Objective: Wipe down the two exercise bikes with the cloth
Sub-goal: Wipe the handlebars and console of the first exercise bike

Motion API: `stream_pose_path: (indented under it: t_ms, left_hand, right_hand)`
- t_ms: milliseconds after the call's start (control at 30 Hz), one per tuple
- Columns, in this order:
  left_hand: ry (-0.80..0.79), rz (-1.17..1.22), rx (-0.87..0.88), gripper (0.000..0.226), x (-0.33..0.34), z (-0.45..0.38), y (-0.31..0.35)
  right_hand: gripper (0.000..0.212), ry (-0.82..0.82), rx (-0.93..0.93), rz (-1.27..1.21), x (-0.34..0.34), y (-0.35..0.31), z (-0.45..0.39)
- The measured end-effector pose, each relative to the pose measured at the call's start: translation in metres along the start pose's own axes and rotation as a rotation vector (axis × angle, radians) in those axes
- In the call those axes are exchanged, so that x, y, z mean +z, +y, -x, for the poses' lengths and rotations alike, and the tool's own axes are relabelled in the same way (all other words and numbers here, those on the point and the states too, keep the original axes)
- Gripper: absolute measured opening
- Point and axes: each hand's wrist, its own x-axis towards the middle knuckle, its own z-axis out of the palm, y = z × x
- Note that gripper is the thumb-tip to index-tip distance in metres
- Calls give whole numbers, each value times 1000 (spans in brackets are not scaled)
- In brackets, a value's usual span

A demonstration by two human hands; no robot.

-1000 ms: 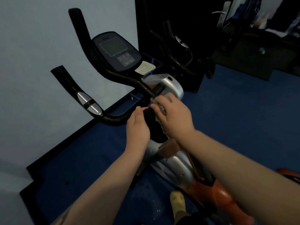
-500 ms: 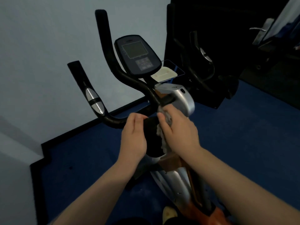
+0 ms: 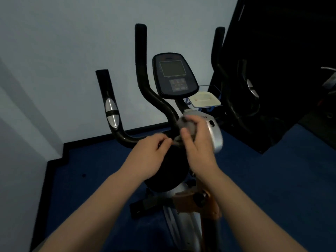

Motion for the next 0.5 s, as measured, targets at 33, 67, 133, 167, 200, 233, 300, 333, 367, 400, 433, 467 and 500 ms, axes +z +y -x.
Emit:
stream_pose_path:
  t_ms: [33,67,133,167,200,233,300,333,367,400,433,467,500]
  left_hand:
    - [18,0,-4,27,1,2,-1]
    - [46,7,-7,29,2,4,-1]
    - [96,5,-12,27,4,9,-3]
    - [116,11,-19,26,5,11,-4]
    - [134,30,-30,25,6,12,-4]
    - [152,57,-44,24,7,12,-5]
    - [191,97,-72,22,9,13,-6]
    - [207,111,-85,21,9,13,-7]
    - [215,126,-96,20,8,13,-6]
    - [219,141,-105,20,8,13,-6]
    - [222,152,-109,20,8,13,-6]
    - [226,156,-110,20,9,13,-6]
    - [228,157,-111,19,9,13,-6]
  right_hand:
    - [23,-36,-80,75,3,7,-1]
    - [24,-60,-120,118,4,14,-3]
    - [21,-111,-152,118,0,27,-9]
    - [19,-124,-182,136,-1,29,-17]
    - [17,-129,-208,170,1,28,-30]
    - [15,-135,-209,183,4,26,-44]
    - [11,-145,-149,165,11,17,-67]
    - [10,-145,-126,143,15,14,-70]
    - [10,-137,-111,124,16,14,-66]
    - [11,-117,-125,131,15,17,-56]
    - [12,-88,-161,151,13,19,-41]
    - [13,-61,-210,173,9,21,-26]
    - [14,-56,-250,184,5,23,-15]
